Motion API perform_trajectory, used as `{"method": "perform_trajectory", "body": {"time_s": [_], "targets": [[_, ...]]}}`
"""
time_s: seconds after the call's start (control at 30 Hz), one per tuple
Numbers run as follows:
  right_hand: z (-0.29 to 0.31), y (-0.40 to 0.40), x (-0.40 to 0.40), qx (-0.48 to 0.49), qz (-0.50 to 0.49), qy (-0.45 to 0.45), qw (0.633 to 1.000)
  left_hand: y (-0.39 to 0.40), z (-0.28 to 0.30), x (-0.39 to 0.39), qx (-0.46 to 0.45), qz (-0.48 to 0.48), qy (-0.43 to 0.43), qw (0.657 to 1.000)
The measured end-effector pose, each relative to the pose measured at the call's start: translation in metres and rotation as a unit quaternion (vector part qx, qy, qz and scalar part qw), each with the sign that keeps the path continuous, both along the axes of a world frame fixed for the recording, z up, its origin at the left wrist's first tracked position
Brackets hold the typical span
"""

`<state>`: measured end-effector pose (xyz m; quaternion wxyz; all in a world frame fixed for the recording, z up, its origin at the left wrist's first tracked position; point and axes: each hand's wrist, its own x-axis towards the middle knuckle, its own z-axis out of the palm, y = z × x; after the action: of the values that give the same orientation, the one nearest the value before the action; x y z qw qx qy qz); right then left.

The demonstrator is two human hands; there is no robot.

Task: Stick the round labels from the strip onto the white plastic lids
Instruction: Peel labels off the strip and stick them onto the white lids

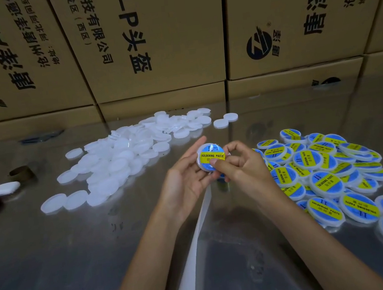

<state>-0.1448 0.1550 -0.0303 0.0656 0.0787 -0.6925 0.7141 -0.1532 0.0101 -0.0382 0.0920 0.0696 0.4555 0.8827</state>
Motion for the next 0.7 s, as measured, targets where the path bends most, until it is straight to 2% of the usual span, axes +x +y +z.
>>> {"method": "perform_trajectory", "body": {"time_s": [0.57, 0.63, 0.7], "targets": [[-0.01, 0.001, -0.01, 0.009, -0.043, -0.014, 0.999, 0.007, -0.001, 0.003, -0.035, -0.011, 0.029, 0.999], [-0.014, 0.002, -0.011, 0.064, -0.068, 0.006, 0.996, 0.008, -0.001, 0.004, -0.043, -0.003, 0.031, 0.999], [-0.018, 0.002, -0.012, 0.164, -0.111, 0.03, 0.98, 0.008, 0.0, 0.004, -0.042, 0.003, 0.03, 0.999]]}}
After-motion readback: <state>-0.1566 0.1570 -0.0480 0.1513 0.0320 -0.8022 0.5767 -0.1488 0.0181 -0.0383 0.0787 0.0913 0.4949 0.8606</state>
